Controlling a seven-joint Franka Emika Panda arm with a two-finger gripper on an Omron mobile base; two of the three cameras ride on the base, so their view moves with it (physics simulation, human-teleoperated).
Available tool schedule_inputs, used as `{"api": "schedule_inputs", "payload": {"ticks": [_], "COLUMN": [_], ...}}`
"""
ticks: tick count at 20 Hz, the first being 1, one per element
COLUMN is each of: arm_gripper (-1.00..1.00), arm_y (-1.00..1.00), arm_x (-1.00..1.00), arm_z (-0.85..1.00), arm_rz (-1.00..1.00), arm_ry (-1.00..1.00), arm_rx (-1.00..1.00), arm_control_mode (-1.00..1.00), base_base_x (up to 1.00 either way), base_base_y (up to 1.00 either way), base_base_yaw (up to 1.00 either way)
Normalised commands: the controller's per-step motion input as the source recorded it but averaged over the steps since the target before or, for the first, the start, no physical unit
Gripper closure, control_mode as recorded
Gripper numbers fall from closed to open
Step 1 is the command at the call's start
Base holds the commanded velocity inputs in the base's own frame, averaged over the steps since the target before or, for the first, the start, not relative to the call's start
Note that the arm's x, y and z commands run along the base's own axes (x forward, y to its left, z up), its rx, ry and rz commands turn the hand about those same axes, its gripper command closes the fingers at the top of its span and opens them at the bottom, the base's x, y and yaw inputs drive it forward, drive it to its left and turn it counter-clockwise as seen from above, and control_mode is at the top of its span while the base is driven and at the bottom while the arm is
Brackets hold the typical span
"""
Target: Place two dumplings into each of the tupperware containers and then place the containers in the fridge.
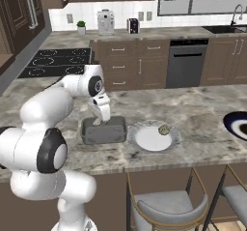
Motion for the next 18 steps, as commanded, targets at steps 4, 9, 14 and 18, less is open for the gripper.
{"api": "schedule_inputs", "payload": {"ticks": [4,9,14,18], "arm_gripper": [1.0,1.0,1.0,1.0], "arm_y": [0.15,-0.18,-0.07,0.0], "arm_x": [0.75,0.49,0.32,0.62], "arm_z": [-0.24,-0.56,-0.69,-0.38], "arm_rz": [0.0,0.0,0.01,0.02], "arm_ry": [0.27,0.07,-0.07,-0.1], "arm_rx": [-0.03,0.04,0.12,0.13], "arm_control_mode": [-1.0,-1.0,-1.0,-1.0], "base_base_x": [0.0,0.0,0.0,0.0], "base_base_y": [0.0,0.0,0.0,0.0], "base_base_yaw": [0.0,0.0,0.0,0.0]}}
